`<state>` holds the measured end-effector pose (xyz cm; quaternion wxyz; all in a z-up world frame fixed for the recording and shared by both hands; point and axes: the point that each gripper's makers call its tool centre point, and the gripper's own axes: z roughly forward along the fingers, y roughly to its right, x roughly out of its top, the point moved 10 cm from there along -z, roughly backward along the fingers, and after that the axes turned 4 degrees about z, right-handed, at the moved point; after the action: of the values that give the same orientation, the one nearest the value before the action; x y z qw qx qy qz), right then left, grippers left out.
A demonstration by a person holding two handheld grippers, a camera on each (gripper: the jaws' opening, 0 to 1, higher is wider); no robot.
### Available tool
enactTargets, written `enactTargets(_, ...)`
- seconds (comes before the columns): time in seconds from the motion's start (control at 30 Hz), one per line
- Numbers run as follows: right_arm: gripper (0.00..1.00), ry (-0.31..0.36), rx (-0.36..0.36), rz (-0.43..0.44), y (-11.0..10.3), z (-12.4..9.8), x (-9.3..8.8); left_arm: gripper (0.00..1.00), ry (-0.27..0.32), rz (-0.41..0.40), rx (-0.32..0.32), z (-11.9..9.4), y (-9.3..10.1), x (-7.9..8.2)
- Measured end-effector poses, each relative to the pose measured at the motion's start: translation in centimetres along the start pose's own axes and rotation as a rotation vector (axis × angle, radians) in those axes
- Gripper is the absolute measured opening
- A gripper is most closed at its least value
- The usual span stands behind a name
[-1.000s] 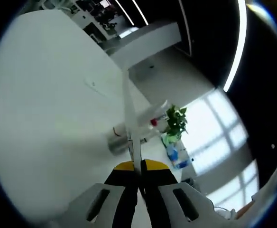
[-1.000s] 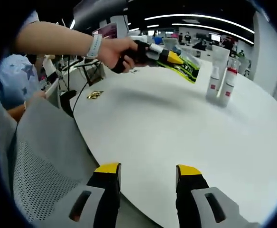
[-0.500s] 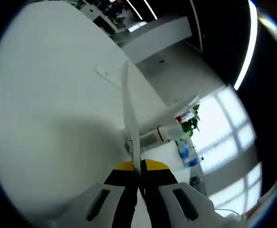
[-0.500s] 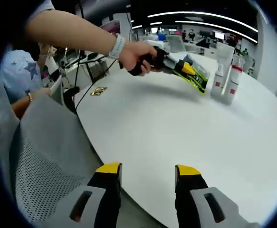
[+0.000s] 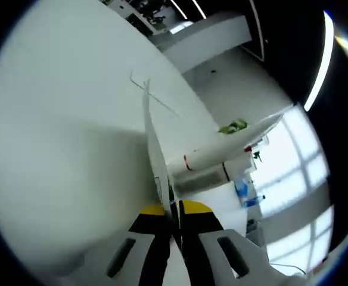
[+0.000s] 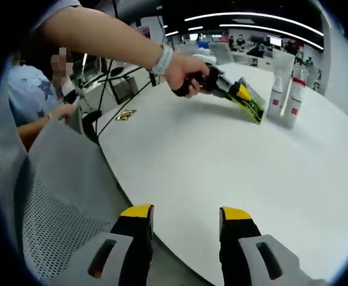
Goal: Arrange the skincare products in the storage area until every visible bottle or jar stands upright without overlapping.
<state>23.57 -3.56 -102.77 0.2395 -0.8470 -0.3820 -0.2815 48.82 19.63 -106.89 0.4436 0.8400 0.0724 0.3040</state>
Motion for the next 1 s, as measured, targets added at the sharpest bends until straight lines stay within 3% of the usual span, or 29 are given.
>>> enactTargets(0.2, 0.44, 0.002, 0.003, 0.010, 0.0, 0.0, 0.0, 0.02, -0.006, 0.048, 0.046, 0.3, 0.0, 0.6)
enactTargets(0.37, 0.44, 0.002, 0.010, 0.004, -0.1, 0.0, 0.0, 0.09, -0.059, 0.192, 0.133, 0.3, 0.1, 1.3)
enactTargets(0.47, 0.44, -0.001, 0.014, -0.014, -0.3, 0.1, 0.0, 0.21, -0.092, 0.288, 0.173, 0.3, 0.4, 1.4)
enactTargets(0.5, 0.44, 0.000, 0.015, -0.018, -0.3, 0.1, 0.0, 0.22, -0.091, 0.317, 0.155, 0.3, 0.7, 1.5)
enactTargets(0.53, 0.44, -0.001, 0.016, -0.020, -0.3, 0.1, 0.0, 0.23, -0.104, 0.352, 0.197, 0.3, 0.5, 1.6)
enactTargets(0.7, 0.44, -0.001, 0.017, -0.016, -0.3, 0.1, 0.0, 0.28, -0.124, 0.430, 0.233, 0.2, 0.9, 1.8)
enactTargets(0.87, 0.44, -0.002, 0.018, -0.030, -0.3, 0.1, 0.1, 0.36, -0.151, 0.564, 0.298, 0.1, 0.9, 1.7)
enactTargets(1.0, 0.44, -0.002, 0.018, -0.029, -0.3, 0.1, 0.1, 0.42, -0.163, 0.590, 0.312, 0.0, 1.0, 1.6)
